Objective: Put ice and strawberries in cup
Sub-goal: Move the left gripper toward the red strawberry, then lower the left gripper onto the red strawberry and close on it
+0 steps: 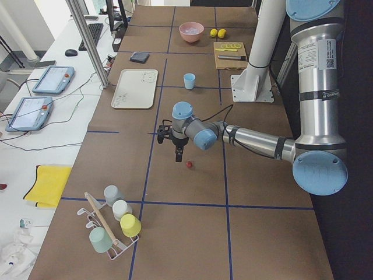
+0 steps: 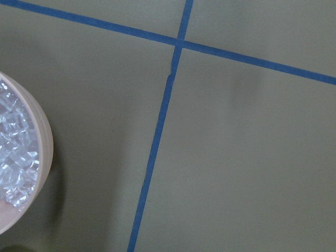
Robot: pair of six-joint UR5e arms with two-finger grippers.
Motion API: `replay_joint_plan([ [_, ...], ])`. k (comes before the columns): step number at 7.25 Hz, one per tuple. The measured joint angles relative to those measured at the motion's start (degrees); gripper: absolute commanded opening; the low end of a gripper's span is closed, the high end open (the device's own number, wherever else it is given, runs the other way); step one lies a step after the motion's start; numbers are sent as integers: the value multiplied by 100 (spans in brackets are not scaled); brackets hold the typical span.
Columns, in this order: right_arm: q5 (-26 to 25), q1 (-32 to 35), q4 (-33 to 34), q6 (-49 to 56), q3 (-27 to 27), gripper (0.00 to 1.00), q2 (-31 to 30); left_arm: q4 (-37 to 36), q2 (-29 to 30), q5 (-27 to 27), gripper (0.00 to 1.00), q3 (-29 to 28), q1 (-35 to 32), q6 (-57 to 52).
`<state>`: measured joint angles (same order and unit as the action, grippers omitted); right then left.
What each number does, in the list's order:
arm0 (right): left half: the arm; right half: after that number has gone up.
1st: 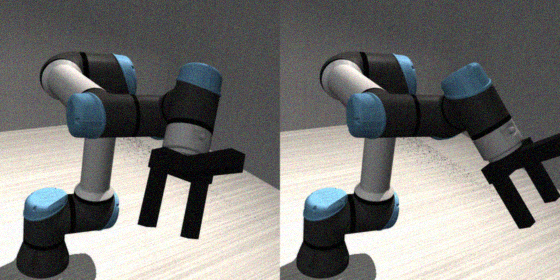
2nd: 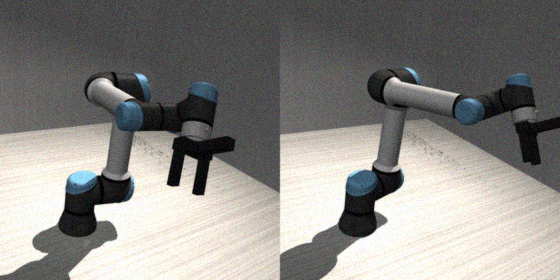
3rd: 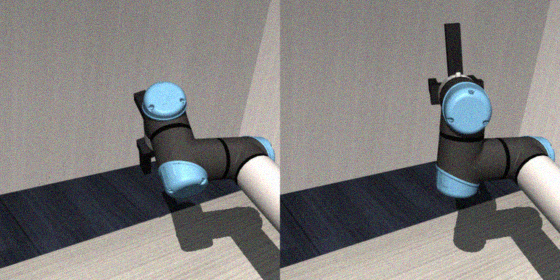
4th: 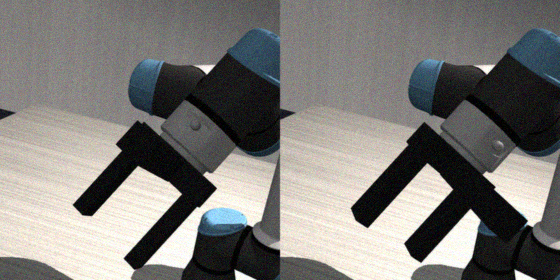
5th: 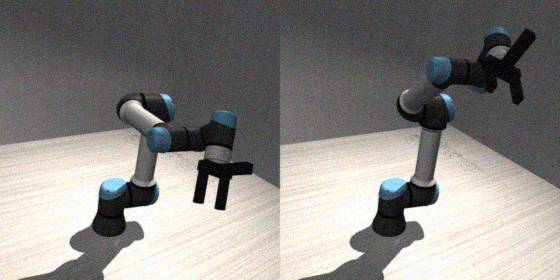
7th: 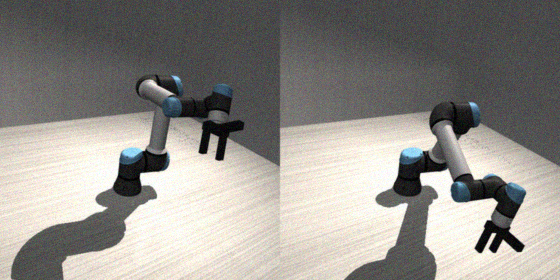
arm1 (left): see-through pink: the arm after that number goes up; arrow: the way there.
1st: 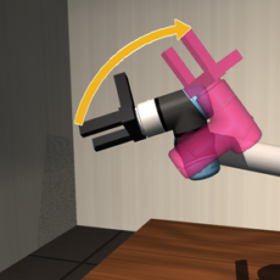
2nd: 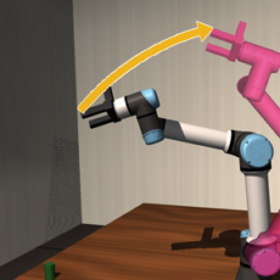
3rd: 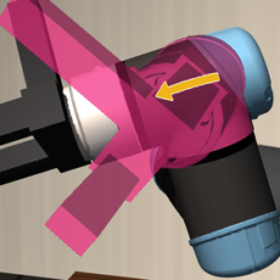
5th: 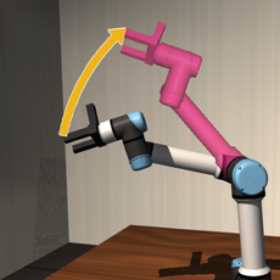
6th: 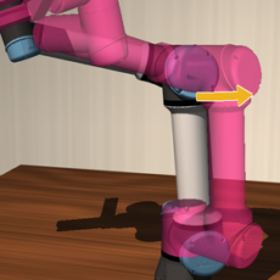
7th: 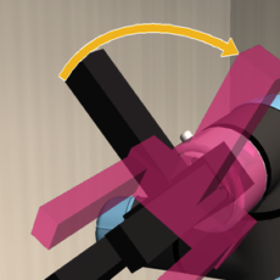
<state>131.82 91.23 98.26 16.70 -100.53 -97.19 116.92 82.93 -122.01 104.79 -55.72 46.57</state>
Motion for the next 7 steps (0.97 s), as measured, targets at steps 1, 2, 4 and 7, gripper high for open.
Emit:
replay_joint_plan([
  [1, -3, 0, 0, -5, -1, 100, 3, 157, -13, 31, 100, -137, 137, 62],
  [2, -5, 0, -2, -7, -4, 100, 6, 378, -18, 41, 100, -350, 233, 89],
  [4, -15, 4, -8, -14, -40, 100, 2, 912, -22, 15, 100, -733, 329, 142],
  [7, -30, 1, -9, -17, -54, 100, -1, 1066, -22, -25, 100, -927, 483, 140],
])
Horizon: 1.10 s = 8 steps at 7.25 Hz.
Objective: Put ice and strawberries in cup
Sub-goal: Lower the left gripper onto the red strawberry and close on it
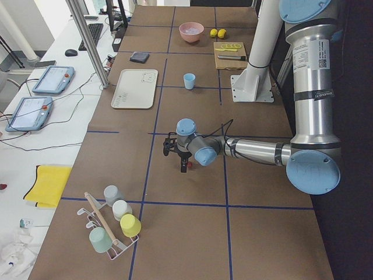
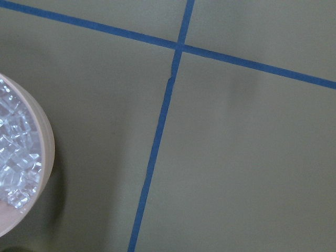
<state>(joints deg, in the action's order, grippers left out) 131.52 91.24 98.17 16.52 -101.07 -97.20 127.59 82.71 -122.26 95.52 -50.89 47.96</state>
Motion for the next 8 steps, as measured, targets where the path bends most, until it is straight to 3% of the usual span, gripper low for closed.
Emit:
replay_joint_plan([
  [3, -3, 2, 0, -6, -1, 100, 5, -26, 0, -8, 97, -20, 211, 2],
  [5, -3, 1, 0, -9, -1, 100, 8, -32, 0, -28, 20, -8, 242, 8],
  [6, -4, 1, 0, -9, -1, 100, 11, -42, 0, -88, 7, 0, 242, 8],
  [8, -4, 3, 0, -15, -25, 100, 18, -47, -24, -225, 0, 43, 227, 2],
])
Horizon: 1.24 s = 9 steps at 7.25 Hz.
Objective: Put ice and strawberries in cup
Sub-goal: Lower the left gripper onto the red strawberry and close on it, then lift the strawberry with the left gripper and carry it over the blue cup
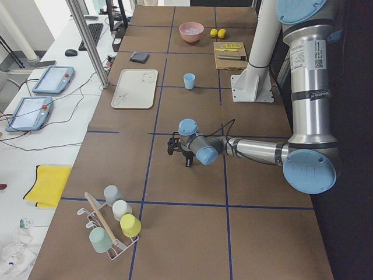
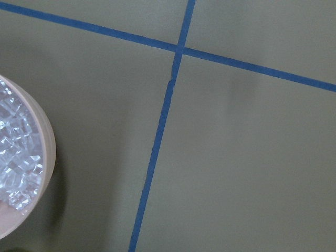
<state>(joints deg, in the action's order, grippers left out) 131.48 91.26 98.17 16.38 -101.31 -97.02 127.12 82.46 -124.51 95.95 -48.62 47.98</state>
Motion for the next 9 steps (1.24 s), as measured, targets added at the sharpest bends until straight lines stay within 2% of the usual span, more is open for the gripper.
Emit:
replay_joint_plan([
  [2, 0, 4, 2, -5, -20, 100, 6, -65, -65, -228, 0, 208, -38, -7],
  [3, 0, 3, 4, -9, -35, 100, 5, -299, -84, -420, 0, 495, -90, -12],
  [6, 0, 0, 2, -12, -54, 100, 0, -1936, -3, -522, 0, 1939, -199, -23],
  [7, 0, -1, 4, -10, -55, 100, -1, -2594, 213, -506, 0, 2355, -193, -11],
  [9, 0, 2, 6, -4, -55, 100, -1, -4167, 1358, -222, 1, 2762, -155, 7],
])
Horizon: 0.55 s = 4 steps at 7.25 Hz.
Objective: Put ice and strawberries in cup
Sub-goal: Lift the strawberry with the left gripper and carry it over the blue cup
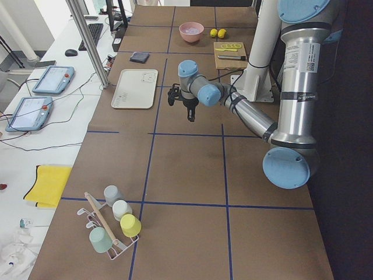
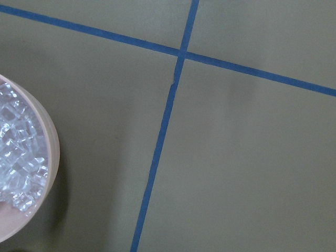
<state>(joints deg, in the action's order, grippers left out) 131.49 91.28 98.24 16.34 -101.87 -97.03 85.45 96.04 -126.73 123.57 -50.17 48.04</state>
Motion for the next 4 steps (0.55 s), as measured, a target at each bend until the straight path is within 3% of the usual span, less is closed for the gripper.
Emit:
replay_joint_plan([
  [2, 0, -2, -1, 1, 0, 100, -14, -1068, 1171, 235, 3, 51, 199, 14],
  [4, 5, -5, 2, 1, 0, 100, -33, -1264, 1788, 348, 3, 19, 589, 294],
])
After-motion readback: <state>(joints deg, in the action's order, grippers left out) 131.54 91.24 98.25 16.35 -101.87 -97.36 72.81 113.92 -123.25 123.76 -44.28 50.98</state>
